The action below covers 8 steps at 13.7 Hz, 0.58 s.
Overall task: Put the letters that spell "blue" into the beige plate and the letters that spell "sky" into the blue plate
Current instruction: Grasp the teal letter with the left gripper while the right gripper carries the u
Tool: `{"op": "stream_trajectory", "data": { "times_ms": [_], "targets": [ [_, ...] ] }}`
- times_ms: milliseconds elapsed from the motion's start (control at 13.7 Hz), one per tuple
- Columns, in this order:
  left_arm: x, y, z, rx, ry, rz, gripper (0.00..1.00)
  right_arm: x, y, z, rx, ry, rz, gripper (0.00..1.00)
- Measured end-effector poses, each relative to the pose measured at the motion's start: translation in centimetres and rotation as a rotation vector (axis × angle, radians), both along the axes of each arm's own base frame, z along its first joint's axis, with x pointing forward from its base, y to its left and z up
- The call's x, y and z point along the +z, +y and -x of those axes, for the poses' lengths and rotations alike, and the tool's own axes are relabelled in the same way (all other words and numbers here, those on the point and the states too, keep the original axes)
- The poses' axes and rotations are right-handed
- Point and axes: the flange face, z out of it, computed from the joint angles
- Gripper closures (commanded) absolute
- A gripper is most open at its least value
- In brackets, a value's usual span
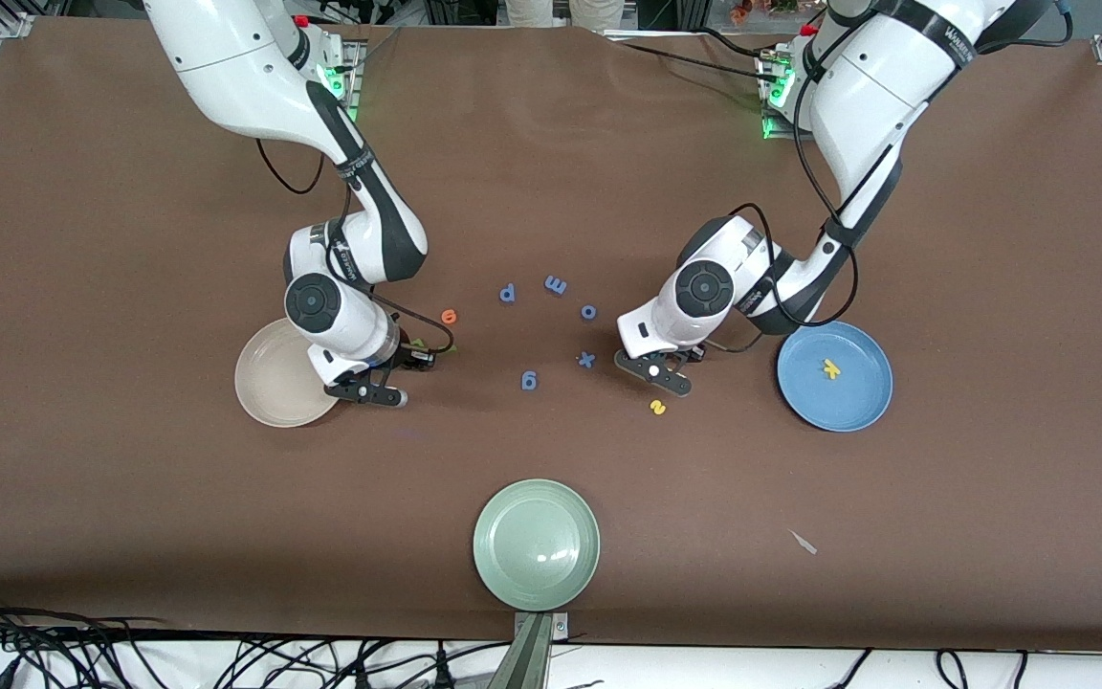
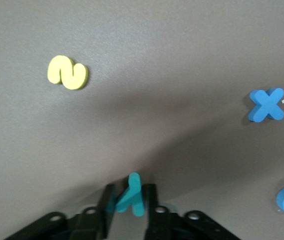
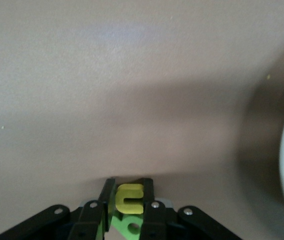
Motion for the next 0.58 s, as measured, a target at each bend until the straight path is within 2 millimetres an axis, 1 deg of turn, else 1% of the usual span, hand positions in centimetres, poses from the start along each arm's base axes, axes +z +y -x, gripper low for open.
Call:
{"op": "stream_trajectory", "data": {
  "times_ms": [73, 146, 292, 438, 511, 584],
  "targets": [
    [0.0, 0.0, 0.0, 0.0, 0.0, 0.0, 1.0, 0.4, -1.1, -0.6, 0.021, 0.005, 0.011, 0.93],
    [0.0, 0.0, 0.0, 0.0, 0.0, 0.0, 1.0, 1.2, -2.7, -1.4, 0.046, 0.022, 0.026, 0.93],
    [0.1, 0.0, 0.0, 0.0, -0.001, 0.0, 1.0, 3.5, -5.6, -2.9, 0.082, 0.049, 0.045, 0.92],
    [0.7, 0.5, -0.3, 0.005, 0.004, -0.012, 1.0, 5.0, -7.9, -3.4, 0.125, 0.063, 0.054, 0.91],
    [1.6, 1.0, -0.6, 0.009, 0.011, -0.032, 1.0, 5.2, -8.9, -3.5, 0.146, 0.075, 0.058, 0.84],
    [3.1, 1.7, -1.1, 0.016, 0.018, -0.055, 1.0, 5.3, -9.8, -3.6, 0.163, 0.082, 0.063, 0.69]
  ]
}}
